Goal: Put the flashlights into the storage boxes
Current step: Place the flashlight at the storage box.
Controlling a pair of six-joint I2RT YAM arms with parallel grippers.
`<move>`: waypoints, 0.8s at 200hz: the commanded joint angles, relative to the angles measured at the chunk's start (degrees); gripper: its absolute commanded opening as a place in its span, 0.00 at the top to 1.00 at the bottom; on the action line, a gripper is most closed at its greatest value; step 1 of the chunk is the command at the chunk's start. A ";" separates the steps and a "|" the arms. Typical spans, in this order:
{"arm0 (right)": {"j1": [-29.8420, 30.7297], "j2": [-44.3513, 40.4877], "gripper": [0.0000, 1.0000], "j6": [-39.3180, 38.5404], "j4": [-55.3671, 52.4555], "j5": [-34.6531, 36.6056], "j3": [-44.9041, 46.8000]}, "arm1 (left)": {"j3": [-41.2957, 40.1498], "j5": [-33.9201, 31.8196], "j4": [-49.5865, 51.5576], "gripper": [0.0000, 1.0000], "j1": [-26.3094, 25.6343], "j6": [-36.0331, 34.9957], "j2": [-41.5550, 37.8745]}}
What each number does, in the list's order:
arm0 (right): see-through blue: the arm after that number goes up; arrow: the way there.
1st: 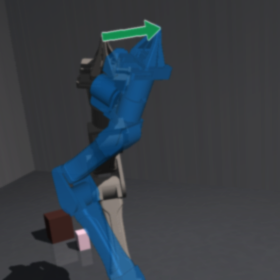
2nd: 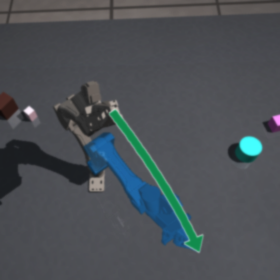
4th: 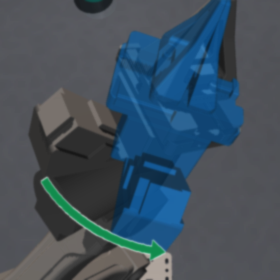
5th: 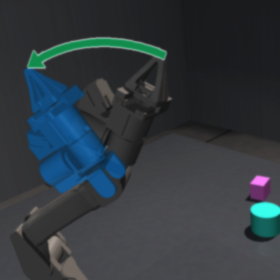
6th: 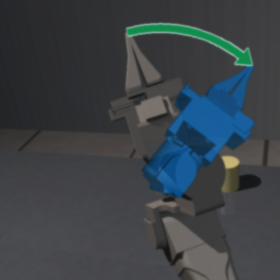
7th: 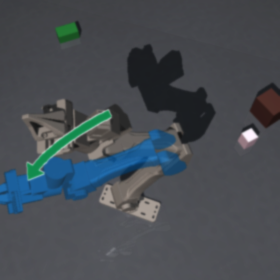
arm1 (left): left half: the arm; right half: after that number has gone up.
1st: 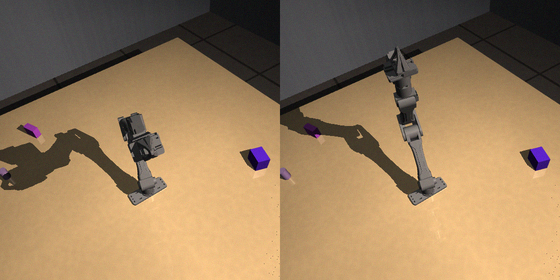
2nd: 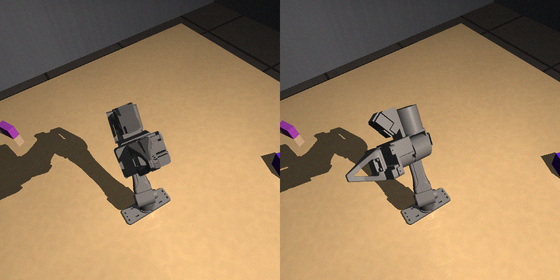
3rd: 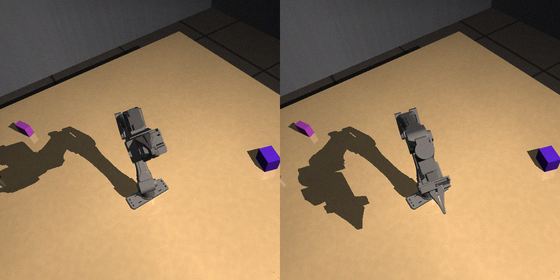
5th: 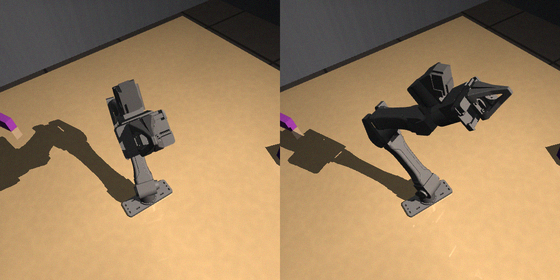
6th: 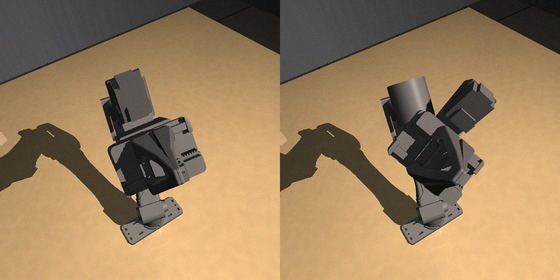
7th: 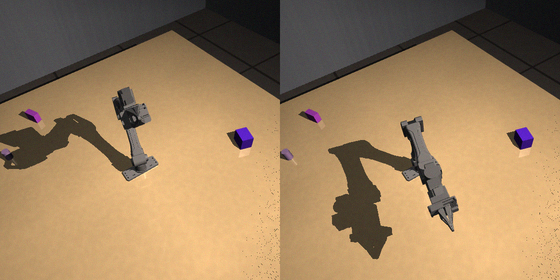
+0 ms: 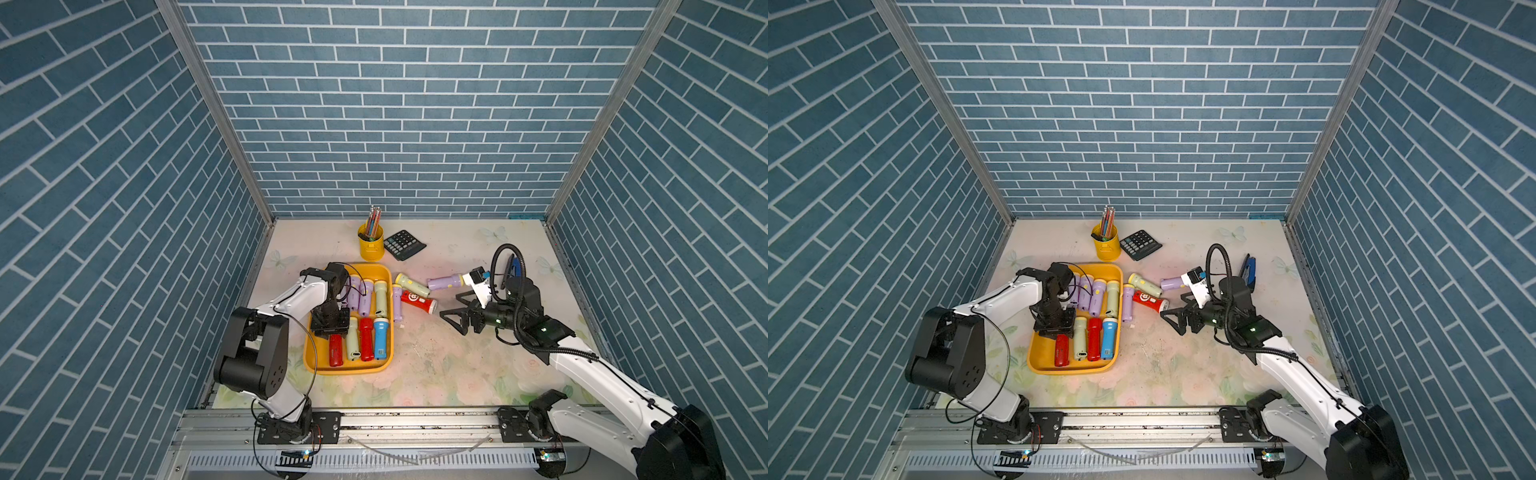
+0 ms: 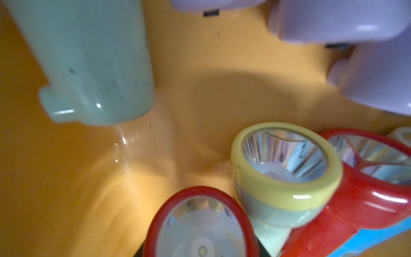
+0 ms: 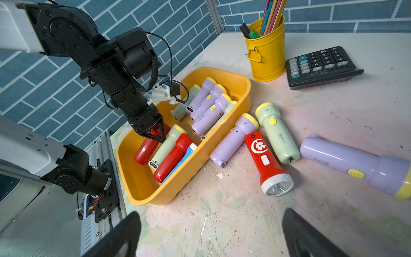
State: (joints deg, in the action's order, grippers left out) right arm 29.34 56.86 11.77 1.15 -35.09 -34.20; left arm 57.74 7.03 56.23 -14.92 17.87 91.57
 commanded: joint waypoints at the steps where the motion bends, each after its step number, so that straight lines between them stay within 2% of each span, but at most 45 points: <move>1: 0.00 -0.60 0.01 0.26 0.02 0.85 0.80 | -0.35 1.41 -1.73 0.46 0.24 0.65 -0.02; 28: 0.01 -0.95 0.01 0.26 -0.07 1.77 0.64 | 0.48 1.28 -1.48 0.40 0.24 0.78 -1.60; 63: -0.12 -0.72 0.01 0.27 -1.09 2.73 -0.23 | 3.32 1.75 0.34 0.40 0.24 1.03 -4.75; 90: -0.03 -0.22 0.01 1.59 -4.00 7.11 -1.84 | 6.61 3.30 1.15 0.41 0.15 0.84 -8.65; 127: 0.01 3.01 0.01 5.39 -10.16 15.20 -6.48 | 8.76 8.55 -2.03 0.41 -0.01 0.37 -13.56; 160: 0.08 8.86 0.01 5.94 -17.13 15.33 -13.23 | 5.74 14.04 -9.40 0.41 -0.11 0.71 -16.68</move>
State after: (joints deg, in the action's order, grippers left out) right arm 29.34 62.37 15.68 -9.63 -22.52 -41.58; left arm 65.56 15.84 52.27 -14.90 18.61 76.38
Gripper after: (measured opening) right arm 0.991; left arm 0.588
